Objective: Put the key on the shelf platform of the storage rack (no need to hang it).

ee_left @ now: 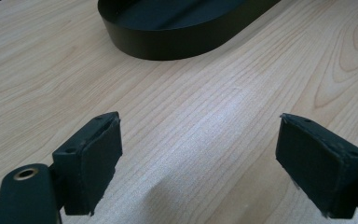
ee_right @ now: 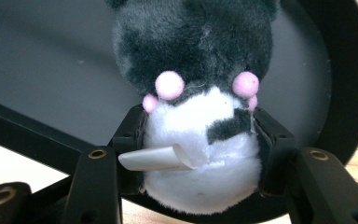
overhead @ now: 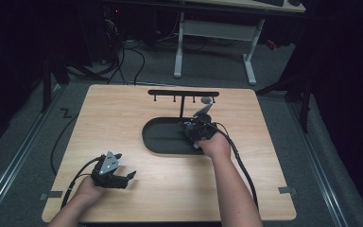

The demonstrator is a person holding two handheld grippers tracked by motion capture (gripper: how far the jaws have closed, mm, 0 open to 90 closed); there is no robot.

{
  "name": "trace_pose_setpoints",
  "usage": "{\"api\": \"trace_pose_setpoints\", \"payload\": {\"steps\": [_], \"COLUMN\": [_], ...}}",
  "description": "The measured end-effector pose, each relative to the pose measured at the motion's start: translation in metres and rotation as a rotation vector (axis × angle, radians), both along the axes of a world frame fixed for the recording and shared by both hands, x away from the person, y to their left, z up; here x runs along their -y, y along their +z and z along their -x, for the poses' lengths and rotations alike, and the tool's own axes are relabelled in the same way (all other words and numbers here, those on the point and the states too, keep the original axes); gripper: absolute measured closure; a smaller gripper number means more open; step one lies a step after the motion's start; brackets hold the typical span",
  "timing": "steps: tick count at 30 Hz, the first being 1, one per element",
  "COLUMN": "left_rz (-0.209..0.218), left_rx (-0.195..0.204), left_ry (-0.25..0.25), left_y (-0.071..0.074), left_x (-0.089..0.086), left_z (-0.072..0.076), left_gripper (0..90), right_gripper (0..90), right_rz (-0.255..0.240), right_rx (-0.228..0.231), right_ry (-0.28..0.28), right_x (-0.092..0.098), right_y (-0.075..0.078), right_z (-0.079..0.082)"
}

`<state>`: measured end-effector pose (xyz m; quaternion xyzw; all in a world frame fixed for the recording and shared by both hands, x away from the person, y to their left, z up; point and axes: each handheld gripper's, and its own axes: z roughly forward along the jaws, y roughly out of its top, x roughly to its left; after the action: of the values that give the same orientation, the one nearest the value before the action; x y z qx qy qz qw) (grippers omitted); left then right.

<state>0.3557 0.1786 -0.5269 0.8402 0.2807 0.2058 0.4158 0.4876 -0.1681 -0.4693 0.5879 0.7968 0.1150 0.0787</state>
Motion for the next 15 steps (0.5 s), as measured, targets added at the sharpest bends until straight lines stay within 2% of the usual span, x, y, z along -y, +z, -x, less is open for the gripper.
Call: {"api": "trace_pose_setpoints", "payload": {"steps": [6, 9, 15], "left_rz": [0.000, 0.001, 0.001], "left_rx": [0.000, -0.001, 0.000], "left_ry": [0.000, -0.001, 0.000], "left_y": [0.000, 0.000, 0.000], "left_x": [0.000, 0.000, 0.000], "left_z": [0.000, 0.000, 0.000], "left_gripper": [15.3, 15.4, 15.3], "right_gripper": [46.0, 45.2, 35.4], "right_rz": [0.022, 0.011, -0.015], "right_rx": [-0.012, -0.007, -0.010], "right_ry": [0.022, 0.019, 0.004], "right_x": [-0.005, -0.003, -0.002], "right_y": [-0.008, -0.010, -0.012], "right_z": [0.001, 0.002, 0.003]}}
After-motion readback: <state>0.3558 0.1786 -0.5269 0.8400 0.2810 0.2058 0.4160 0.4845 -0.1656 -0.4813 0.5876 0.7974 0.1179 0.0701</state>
